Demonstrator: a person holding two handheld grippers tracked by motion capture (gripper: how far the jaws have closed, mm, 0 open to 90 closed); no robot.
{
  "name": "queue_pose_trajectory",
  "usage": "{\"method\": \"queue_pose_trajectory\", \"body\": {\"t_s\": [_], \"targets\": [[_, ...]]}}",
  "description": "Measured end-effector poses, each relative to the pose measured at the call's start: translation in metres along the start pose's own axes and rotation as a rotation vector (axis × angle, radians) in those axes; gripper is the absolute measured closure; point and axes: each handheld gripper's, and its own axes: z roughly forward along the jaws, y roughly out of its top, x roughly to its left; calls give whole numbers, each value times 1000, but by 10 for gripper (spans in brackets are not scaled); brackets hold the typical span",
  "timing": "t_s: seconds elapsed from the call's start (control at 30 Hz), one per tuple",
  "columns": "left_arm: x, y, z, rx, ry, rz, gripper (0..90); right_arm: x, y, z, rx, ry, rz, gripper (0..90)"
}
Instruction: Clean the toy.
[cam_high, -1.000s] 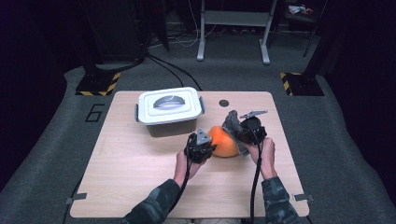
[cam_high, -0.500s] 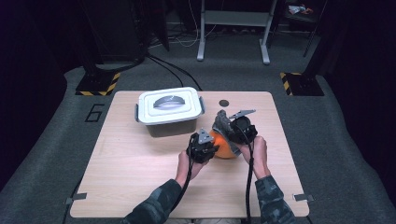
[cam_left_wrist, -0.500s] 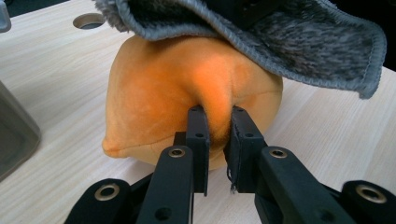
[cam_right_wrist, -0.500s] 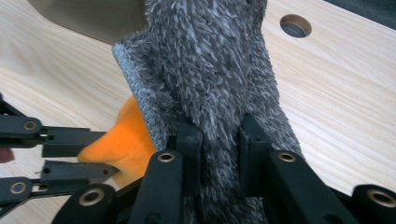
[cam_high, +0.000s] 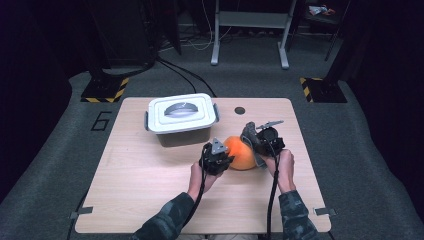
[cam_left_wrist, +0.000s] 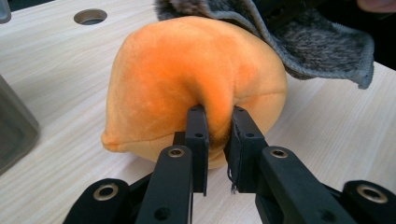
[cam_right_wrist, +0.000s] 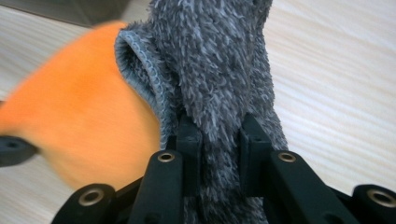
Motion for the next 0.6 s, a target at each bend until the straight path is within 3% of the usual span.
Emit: {"method": "queue_pose_trajectory", "body": {"t_s": [0.07, 0.43, 0.53, 0.6], "targets": [[1, 0, 0, 0, 1, 4, 799, -6, -6, 5, 27, -9, 29, 741], [1, -3, -1, 3, 6, -3, 796, -20, -26, 29, 117, -30, 72, 741], [1, -2, -1, 2, 4, -2, 796, -23, -29, 34, 137, -24, 86, 740], [1, -2, -2, 0, 9, 0, 795, -25, -28, 32, 121, -31, 83, 741]]}}
